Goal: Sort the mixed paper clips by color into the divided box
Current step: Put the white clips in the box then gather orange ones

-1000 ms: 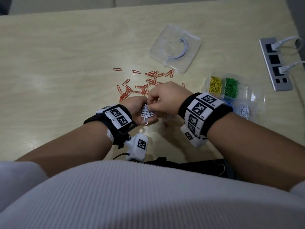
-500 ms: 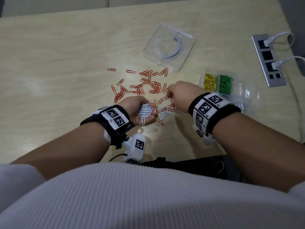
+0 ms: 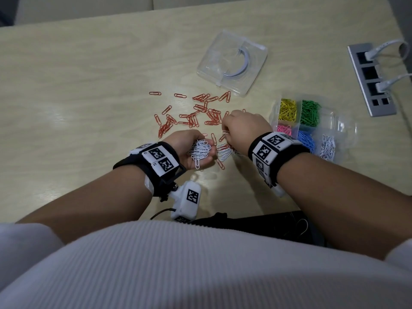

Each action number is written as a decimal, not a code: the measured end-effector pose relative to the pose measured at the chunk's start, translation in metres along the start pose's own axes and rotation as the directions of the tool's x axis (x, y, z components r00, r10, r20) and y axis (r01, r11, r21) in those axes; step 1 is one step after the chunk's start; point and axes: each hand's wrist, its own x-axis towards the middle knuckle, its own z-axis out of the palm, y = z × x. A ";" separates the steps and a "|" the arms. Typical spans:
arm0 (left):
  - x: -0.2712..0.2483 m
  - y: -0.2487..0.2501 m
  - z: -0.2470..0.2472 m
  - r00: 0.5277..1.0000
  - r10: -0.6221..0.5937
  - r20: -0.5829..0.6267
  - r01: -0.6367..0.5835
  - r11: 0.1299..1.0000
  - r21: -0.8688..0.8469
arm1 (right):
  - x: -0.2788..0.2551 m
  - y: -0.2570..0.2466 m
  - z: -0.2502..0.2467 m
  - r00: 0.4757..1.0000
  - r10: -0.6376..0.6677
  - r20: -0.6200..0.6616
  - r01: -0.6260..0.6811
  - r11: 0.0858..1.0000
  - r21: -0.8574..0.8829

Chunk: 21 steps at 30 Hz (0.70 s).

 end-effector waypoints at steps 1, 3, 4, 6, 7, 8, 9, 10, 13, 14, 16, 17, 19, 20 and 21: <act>0.000 0.000 0.000 1.000 -0.003 0.003 0.003 1.000 -0.003 | 0.001 0.000 0.000 1.000 -0.014 0.009 0.014 1.000 -0.016; 0.000 0.000 0.000 1.000 -0.006 0.006 0.006 1.000 -0.007 | 0.002 0.000 -0.001 0.999 -0.036 0.008 0.036 0.998 -0.045; 0.001 0.000 0.000 1.000 -0.006 0.004 0.006 1.000 -0.003 | 0.002 0.001 -0.003 0.999 -0.036 0.003 0.037 0.998 -0.045; 0.002 0.001 0.000 1.000 -0.003 -0.003 0.003 1.000 0.010 | 0.000 0.003 -0.007 0.999 -0.028 -0.021 0.028 1.000 -0.011; 0.003 0.002 0.000 1.000 -0.003 -0.007 0.003 1.000 0.018 | -0.001 0.004 -0.010 0.999 -0.025 -0.034 0.025 1.000 0.012; 0.003 0.002 0.001 1.000 -0.005 -0.007 0.005 1.000 0.026 | -0.003 0.005 -0.012 0.999 -0.023 -0.045 0.025 0.999 0.033; 0.003 0.002 0.002 1.000 -0.007 -0.003 0.007 1.000 0.029 | -0.004 0.005 -0.015 0.998 -0.024 -0.058 0.027 0.998 0.054; 0.004 0.002 0.003 1.000 -0.010 0.000 0.010 1.000 0.023 | -0.006 0.005 -0.017 0.997 -0.025 -0.072 0.030 0.996 0.078; 0.004 0.002 0.006 1.000 -0.001 -0.003 0.001 1.000 0.020 | -0.010 0.001 -0.023 0.994 -0.028 -0.109 0.052 0.974 0.221; 0.004 0.002 0.006 1.000 0.005 -0.006 -0.005 1.000 0.027 | -0.012 -0.001 -0.025 0.994 -0.048 -0.101 0.075 0.956 0.284; 0.004 0.002 0.007 1.000 0.007 0.000 -0.007 1.000 0.021 | -0.016 -0.007 -0.027 0.991 -0.130 -0.027 0.130 0.920 0.370; 0.004 0.001 0.007 1.000 0.001 0.012 -0.001 1.000 0.004 | -0.019 -0.010 -0.028 0.986 -0.166 0.008 0.149 0.908 0.392; 0.005 0.001 0.005 0.999 -0.016 0.039 0.017 0.999 -0.027 | -0.022 -0.012 -0.025 0.988 -0.155 0.000 0.141 0.893 0.427; 0.005 0.001 0.005 0.999 -0.026 0.048 0.028 0.999 -0.033 | -0.022 -0.011 -0.023 0.994 -0.110 -0.024 0.109 0.891 0.442; 0.005 0.001 0.004 0.998 -0.032 0.049 0.034 0.999 -0.036 | -0.021 -0.007 -0.021 0.997 -0.067 -0.029 0.073 0.900 0.429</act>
